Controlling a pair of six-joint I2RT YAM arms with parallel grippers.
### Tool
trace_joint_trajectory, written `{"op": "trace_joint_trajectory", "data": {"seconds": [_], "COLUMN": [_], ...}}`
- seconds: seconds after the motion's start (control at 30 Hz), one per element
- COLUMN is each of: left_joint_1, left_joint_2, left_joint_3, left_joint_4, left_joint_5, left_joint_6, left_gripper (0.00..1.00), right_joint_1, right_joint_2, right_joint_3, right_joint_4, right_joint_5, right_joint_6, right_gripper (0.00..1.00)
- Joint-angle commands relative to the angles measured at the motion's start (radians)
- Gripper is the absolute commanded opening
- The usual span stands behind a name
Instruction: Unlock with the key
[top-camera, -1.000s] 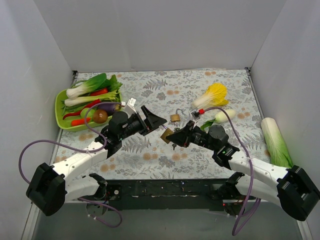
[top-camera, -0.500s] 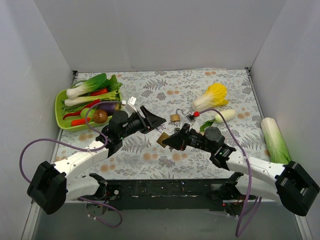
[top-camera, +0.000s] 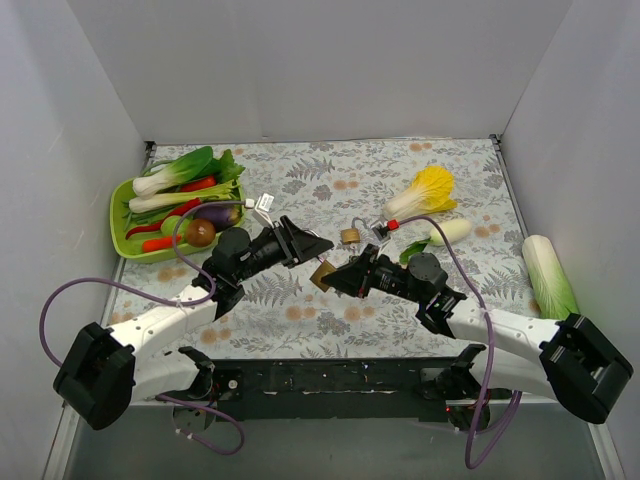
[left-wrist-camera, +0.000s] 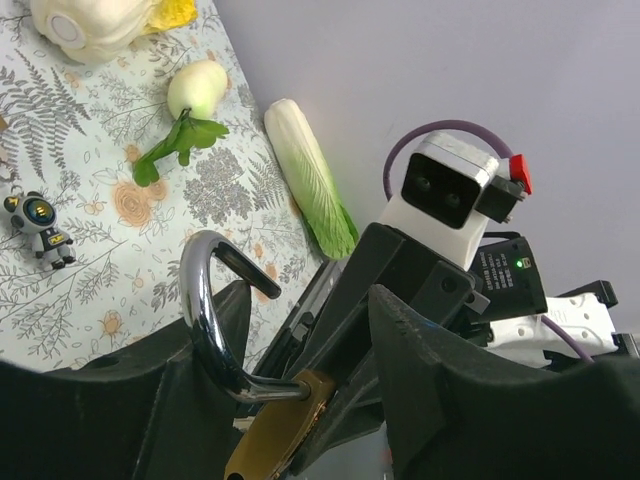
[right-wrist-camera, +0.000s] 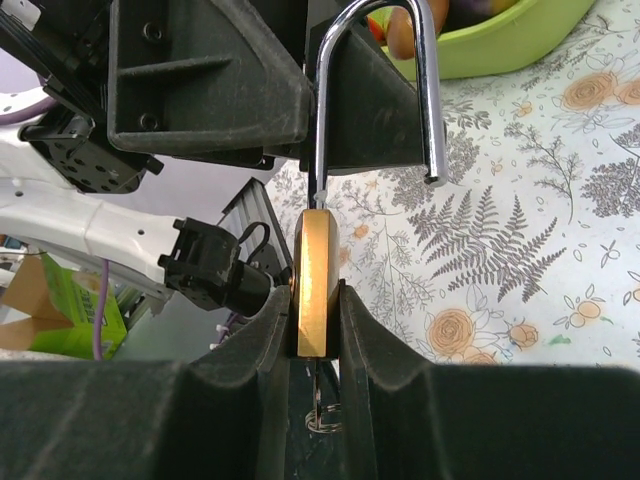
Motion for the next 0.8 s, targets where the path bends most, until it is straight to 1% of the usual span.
{"op": "trace_joint_trajectory", "data": {"seconds": [0.0,0.17,0.3,0.47,0.77], "left_joint_1": [-0.004,-0.004,-0.002,-0.002,-0.002], "left_joint_2": [-0.044,-0.054,-0.055,-0.054,-0.063], "left_joint_3": [-0.004,-0.01,-0.026,-0.033,-0.039], "left_joint_4": [0.088,0.13,0.215,0.275,0.302], "left_joint_5": [0.054,0.083,0.126,0.172,0.221], "left_joint_6": [0.07,0.104,0.115,0.126,0.152], "left_gripper": [0.49,0.49,0.48,0.49,0.49], "right_joint_1": [0.002,0.002,0.002,0.002,0.002], "right_joint_2": [0.003,0.022,0.032,0.054,0.062], "right_joint_3": [0.034,0.034,0.032,0.028,0.021], "right_joint_4": [0.177,0.206,0.239,0.281,0.299], "right_joint_5": [-0.016,-0.026,-0.035,-0.049,-0.049], "right_joint_6": [0.036,0.057,0.074,0.097,0.1], "right_gripper": [0.01,0.01,0.01,0.01,0.01]}}
